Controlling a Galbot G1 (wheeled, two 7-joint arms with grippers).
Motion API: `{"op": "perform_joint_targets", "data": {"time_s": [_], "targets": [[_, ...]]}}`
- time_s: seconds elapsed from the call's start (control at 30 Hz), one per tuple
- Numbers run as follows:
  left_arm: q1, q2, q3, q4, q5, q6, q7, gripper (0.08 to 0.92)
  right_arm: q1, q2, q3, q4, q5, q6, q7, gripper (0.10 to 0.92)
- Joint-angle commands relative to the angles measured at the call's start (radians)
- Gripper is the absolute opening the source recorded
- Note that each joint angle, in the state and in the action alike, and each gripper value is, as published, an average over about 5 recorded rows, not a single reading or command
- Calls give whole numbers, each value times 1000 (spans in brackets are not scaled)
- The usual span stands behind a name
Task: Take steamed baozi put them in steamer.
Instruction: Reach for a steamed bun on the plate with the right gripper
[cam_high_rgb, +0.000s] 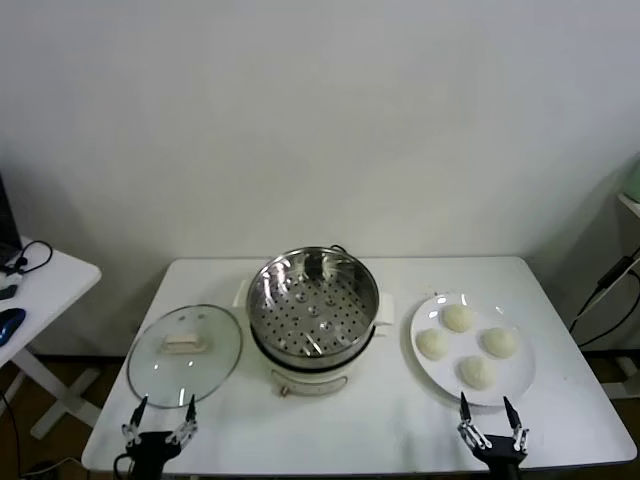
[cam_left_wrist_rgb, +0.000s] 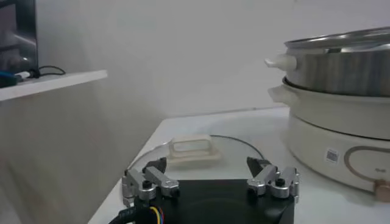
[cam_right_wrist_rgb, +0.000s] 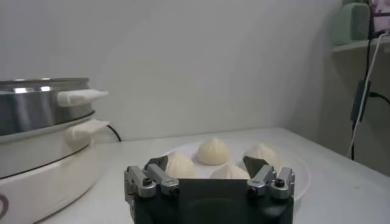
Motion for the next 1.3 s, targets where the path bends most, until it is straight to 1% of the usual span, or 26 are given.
{"op": "perform_joint_targets", "data": {"time_s": [0.03,0.13,0.3,0.53,0.7,0.87,0.97,1.07,1.2,1.3], "targets": [[1,2,0,0,2,0,0,823,23,-12,22,76,-7,-174,9,823],[2,2,0,-1,4,1,0,823,57,-29,45,96,0,-254,3,823],[6,3,3,-6,8,1,-1,823,140,-114,92,133,12,-481,-6,823],[6,4,4,-7,11,-3,0,823,319,-255,109,104,4,-619,-87,823],[5,6,8,-8,13,-4,1,823,431,-374,59,64,-69,-729,-189,823],[3,9,13,-14,14,-5,3,823,524,-527,3,31,-137,-828,-358,823],[4,12,14,-16,14,-6,4,823,575,-627,-37,4,-170,-843,-486,823],[6,13,17,-19,15,-8,4,823,630,-705,-88,-42,-217,-822,-609,823],[6,14,21,-17,26,-13,4,823,737,-801,-183,-133,-272,-715,-772,823],[6,16,22,-14,36,-17,4,823,881,-871,-306,-214,-313,-624,-882,823]]}}
